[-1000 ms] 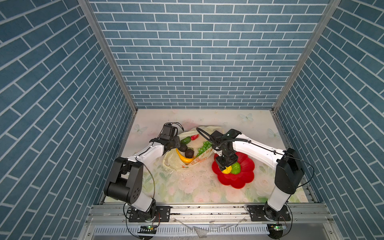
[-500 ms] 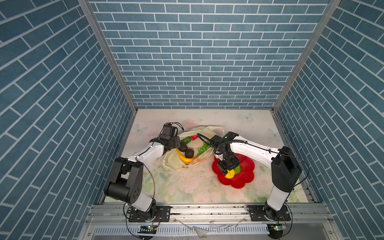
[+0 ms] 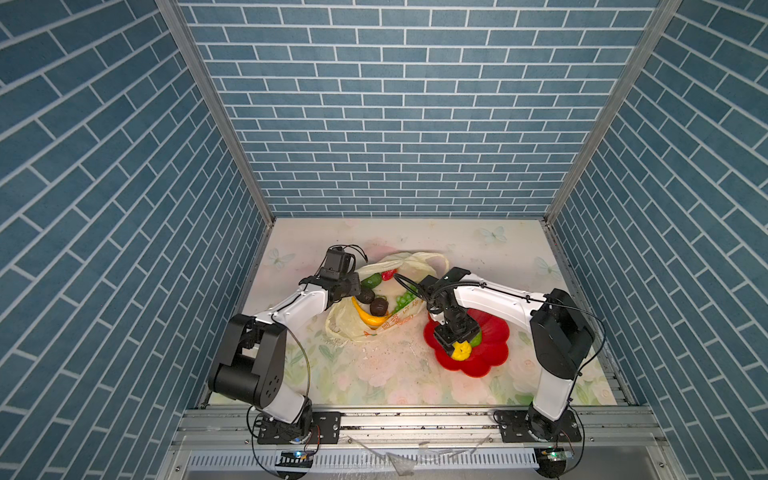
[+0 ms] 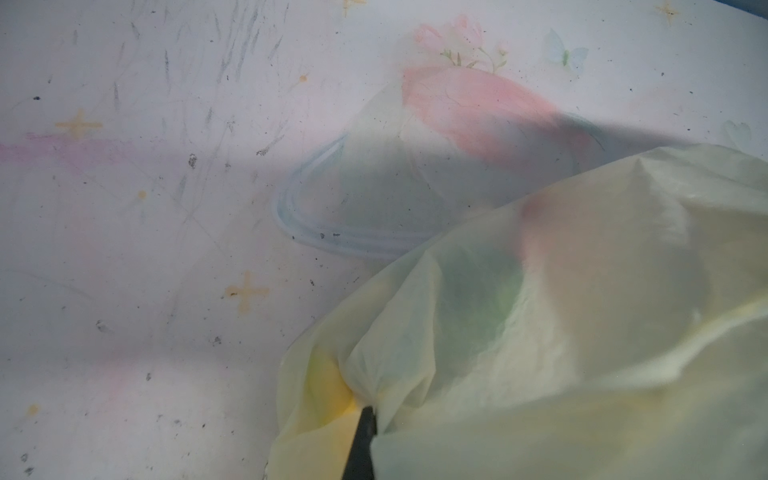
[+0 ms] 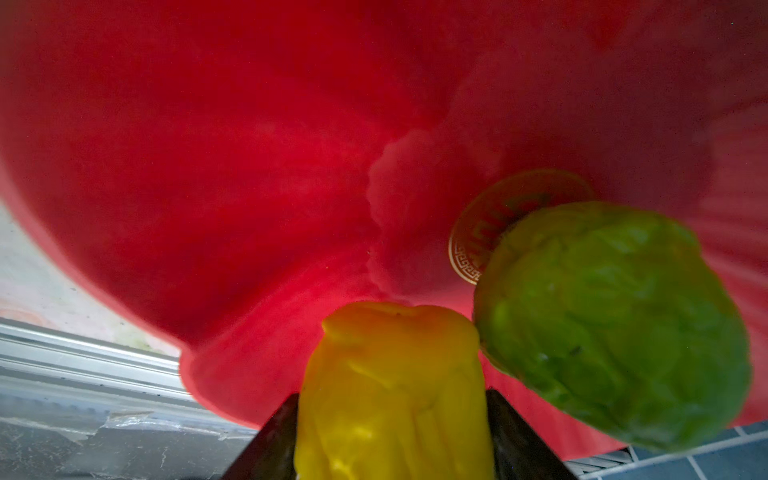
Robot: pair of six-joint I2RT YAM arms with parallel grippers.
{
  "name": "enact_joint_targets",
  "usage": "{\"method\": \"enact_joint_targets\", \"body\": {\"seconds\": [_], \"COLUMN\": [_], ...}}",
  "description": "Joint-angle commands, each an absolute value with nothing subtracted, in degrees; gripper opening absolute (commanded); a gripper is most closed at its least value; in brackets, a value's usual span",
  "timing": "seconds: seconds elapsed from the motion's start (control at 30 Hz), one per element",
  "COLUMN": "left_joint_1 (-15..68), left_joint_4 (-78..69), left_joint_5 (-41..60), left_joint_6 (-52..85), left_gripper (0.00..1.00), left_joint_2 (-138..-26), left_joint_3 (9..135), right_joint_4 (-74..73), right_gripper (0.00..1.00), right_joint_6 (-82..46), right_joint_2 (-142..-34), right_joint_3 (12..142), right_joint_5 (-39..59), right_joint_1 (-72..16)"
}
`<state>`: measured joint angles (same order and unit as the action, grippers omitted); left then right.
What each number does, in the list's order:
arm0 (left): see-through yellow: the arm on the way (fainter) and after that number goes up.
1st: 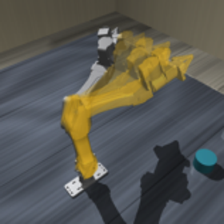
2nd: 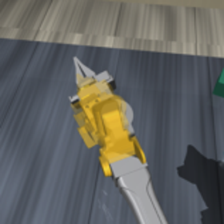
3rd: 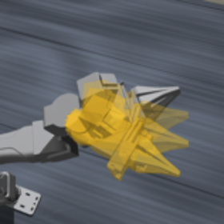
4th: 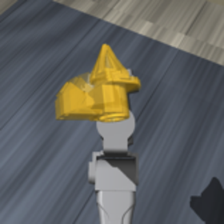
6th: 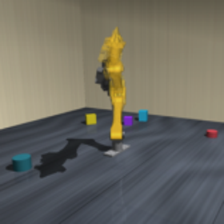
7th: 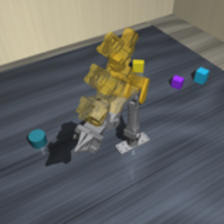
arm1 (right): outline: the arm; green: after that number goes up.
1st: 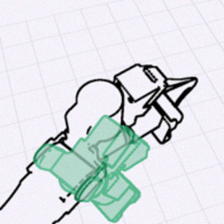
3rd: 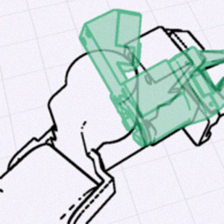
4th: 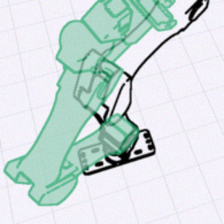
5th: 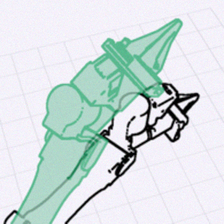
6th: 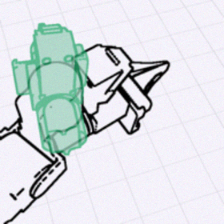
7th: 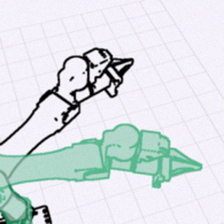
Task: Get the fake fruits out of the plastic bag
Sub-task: 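Lower the yellow lemon into the plate beside the green fruit and release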
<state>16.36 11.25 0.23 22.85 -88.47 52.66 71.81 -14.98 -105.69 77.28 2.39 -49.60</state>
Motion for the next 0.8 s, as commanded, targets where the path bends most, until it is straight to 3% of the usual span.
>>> {"method": "enact_joint_targets", "body": {"seconds": [0.0,0.3,0.57,0.77], "left_joint_1": [15.90,15.91,15.90,15.88], "left_joint_4": [11.91,11.92,11.95,11.98], "left_joint_5": [-0.26,-0.18,-0.17,-0.18], "left_joint_6": [22.05,22.04,22.06,22.05], "left_gripper": [0.00,0.00,0.00,0.00], "left_joint_2": [-87.98,-88.05,-87.80,-87.70], "left_joint_3": [51.95,51.98,51.91,51.86], "right_joint_4": [72.33,72.42,71.80,71.69], "right_gripper": [0.70,0.71,0.58,0.61], "right_joint_6": [-14.20,-14.24,-14.58,-14.85], "right_joint_2": [-106.52,-106.46,-106.48,-106.61], "right_joint_3": [76.45,77.58,79.16,80.37], "right_joint_5": [1.23,0.63,1.16,1.21], "right_joint_1": [-49.82,-49.83,-49.81,-49.79]}}
